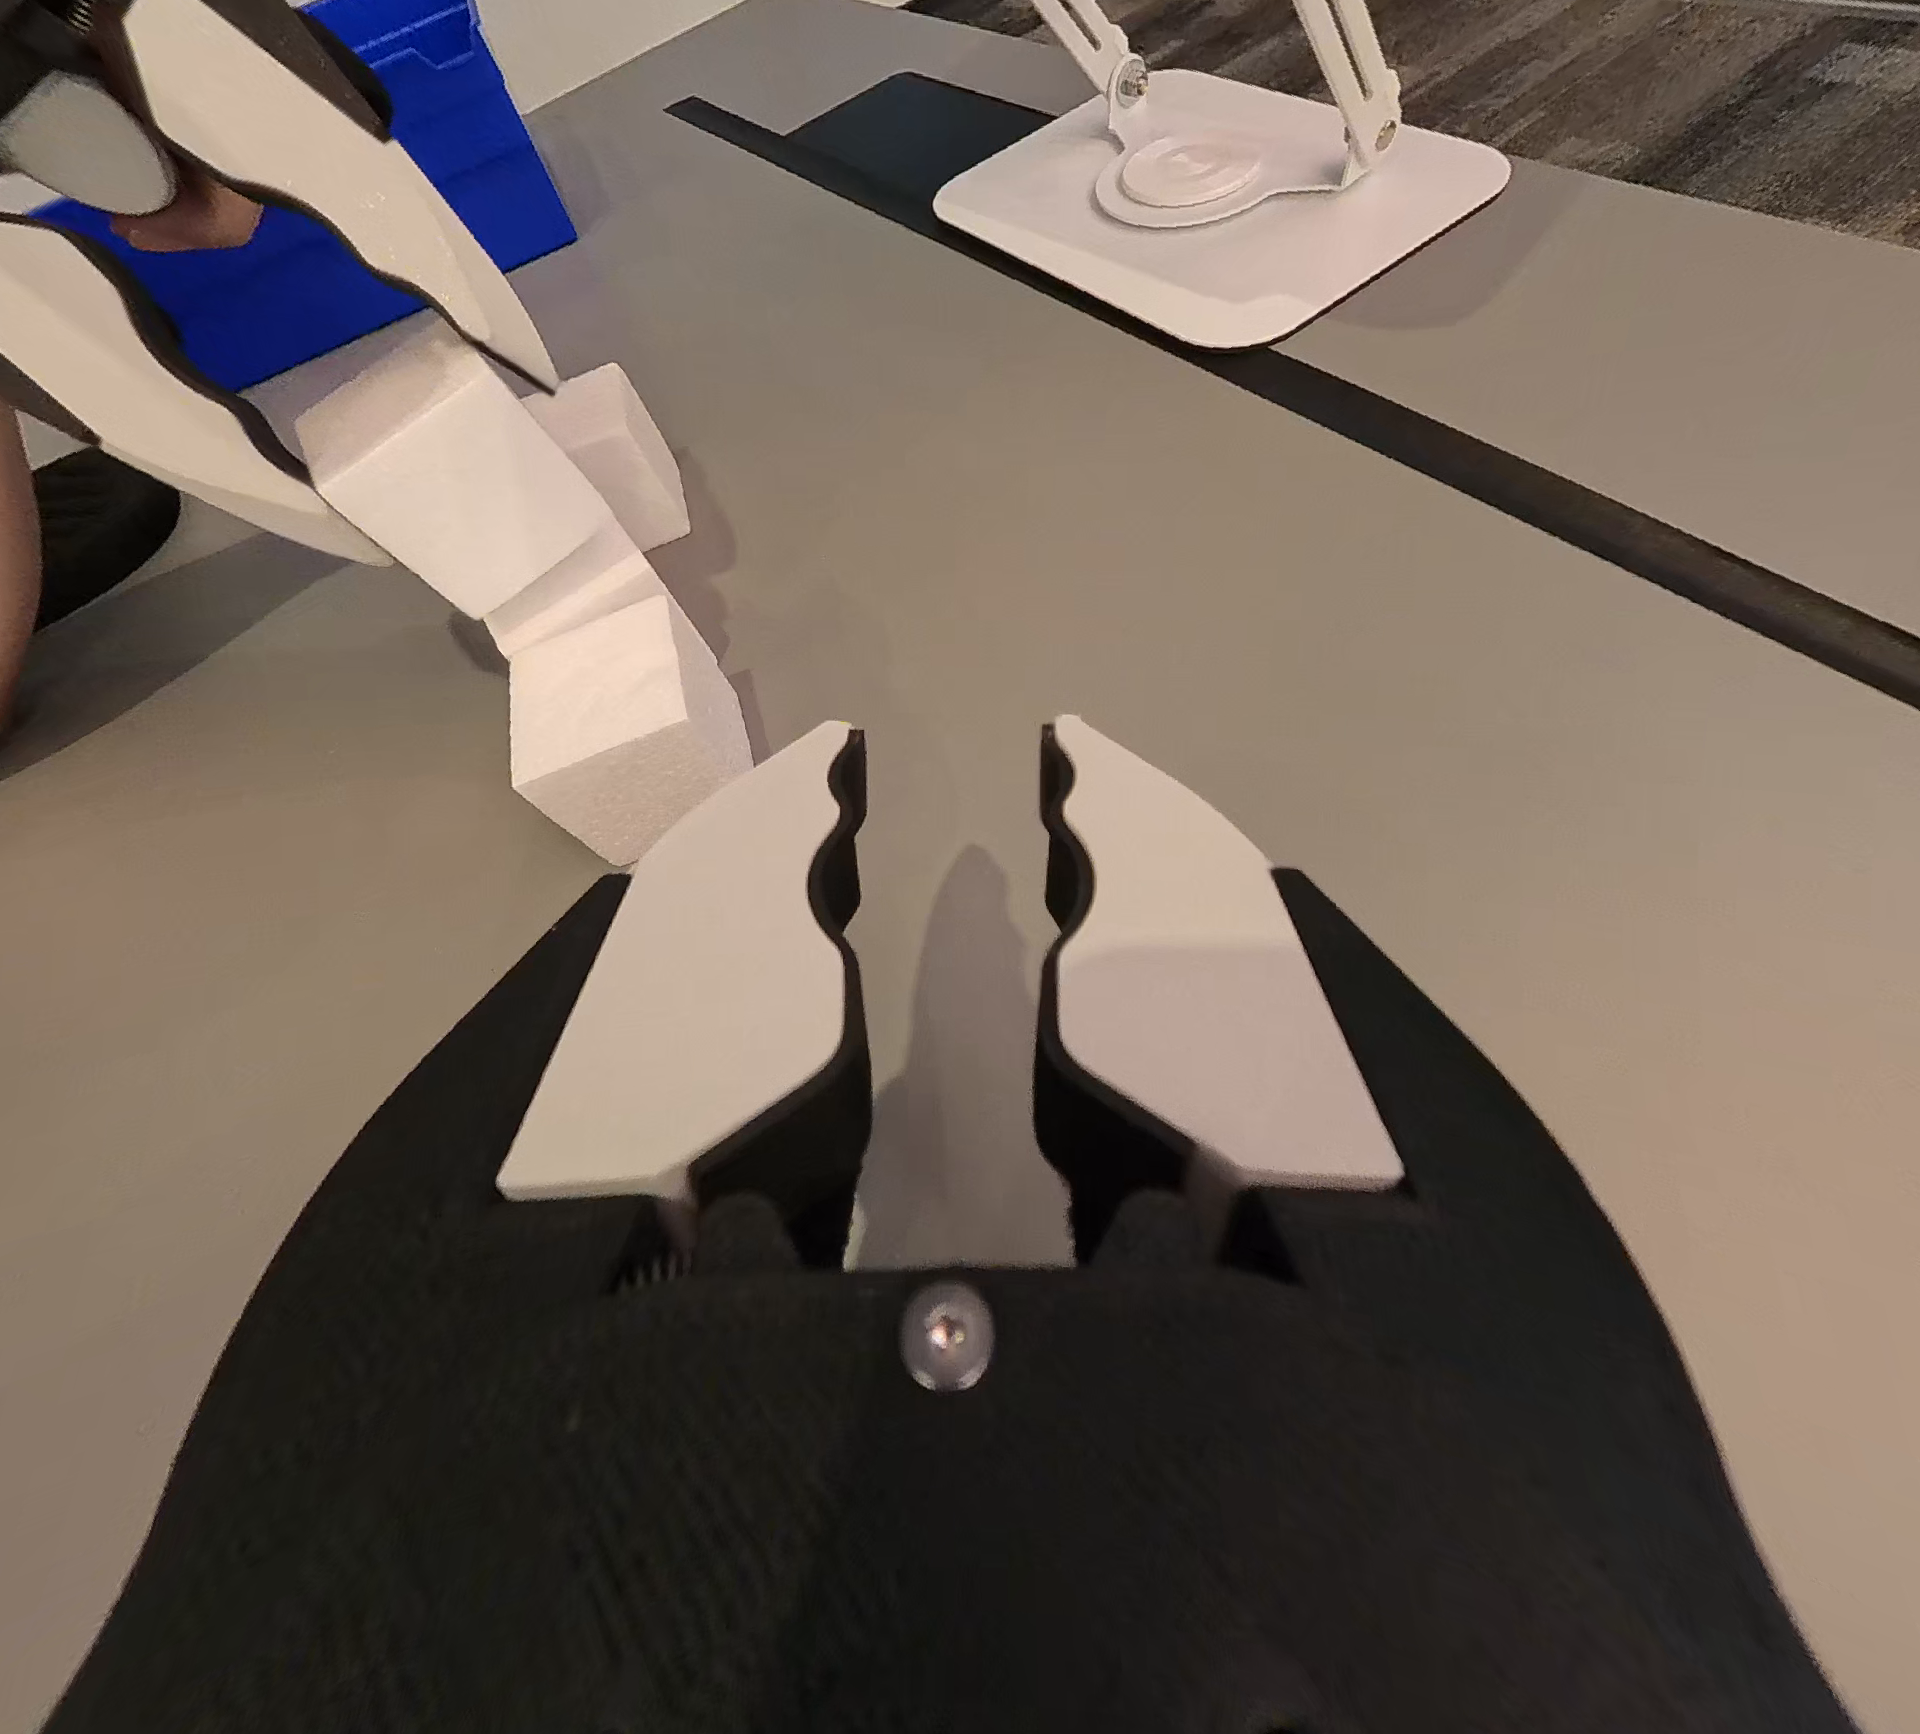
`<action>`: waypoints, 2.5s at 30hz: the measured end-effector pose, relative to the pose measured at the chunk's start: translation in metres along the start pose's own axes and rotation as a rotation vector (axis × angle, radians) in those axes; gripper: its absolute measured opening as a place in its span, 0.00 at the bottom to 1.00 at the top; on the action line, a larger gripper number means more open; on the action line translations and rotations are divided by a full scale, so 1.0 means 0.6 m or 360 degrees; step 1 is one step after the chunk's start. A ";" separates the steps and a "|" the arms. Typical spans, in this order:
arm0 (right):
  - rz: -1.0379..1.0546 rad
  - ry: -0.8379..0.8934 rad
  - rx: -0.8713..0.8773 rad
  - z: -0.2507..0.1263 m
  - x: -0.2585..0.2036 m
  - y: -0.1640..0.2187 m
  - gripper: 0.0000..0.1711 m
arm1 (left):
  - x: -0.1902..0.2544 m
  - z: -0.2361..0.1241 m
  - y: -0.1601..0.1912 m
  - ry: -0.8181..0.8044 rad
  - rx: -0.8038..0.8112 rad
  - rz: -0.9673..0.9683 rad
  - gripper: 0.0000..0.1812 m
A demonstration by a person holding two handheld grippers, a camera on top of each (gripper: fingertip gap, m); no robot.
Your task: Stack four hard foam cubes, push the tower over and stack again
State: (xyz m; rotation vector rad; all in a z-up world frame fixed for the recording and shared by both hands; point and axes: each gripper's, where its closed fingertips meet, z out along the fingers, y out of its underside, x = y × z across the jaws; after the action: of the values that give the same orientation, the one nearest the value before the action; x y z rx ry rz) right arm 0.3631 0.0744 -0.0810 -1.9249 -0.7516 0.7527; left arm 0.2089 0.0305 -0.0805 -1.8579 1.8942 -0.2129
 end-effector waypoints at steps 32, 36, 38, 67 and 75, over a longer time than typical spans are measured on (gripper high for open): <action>-0.0425 -0.0350 -0.0424 0.095 -0.154 0.064 0.32 | -0.045 -0.004 0.144 0.0158 0.0170 -0.0202 0.46; -0.0323 -0.0398 -0.0317 0.068 -0.141 0.049 0.31 | -0.050 0.001 0.143 0.0173 0.0315 -0.0177 0.42; -0.0256 -0.0427 -0.0230 0.051 -0.133 0.036 0.31 | -0.050 0.007 0.141 0.0206 0.0383 -0.0184 0.41; -0.0805 -0.0774 -0.0274 0.101 -0.253 -0.136 0.31 | -0.043 -0.078 0.157 0.0092 0.0363 -0.0184 0.36; -0.0753 -0.0786 -0.0391 0.124 -0.256 -0.113 0.31 | -0.053 -0.118 0.148 -0.0068 0.0400 -0.0166 0.36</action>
State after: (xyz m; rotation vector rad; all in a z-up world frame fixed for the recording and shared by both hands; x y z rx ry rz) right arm 0.1973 0.0247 -0.0198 -1.6740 -1.6011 0.8688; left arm 0.0971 0.0525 -0.0497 -1.7759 1.6591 -0.4221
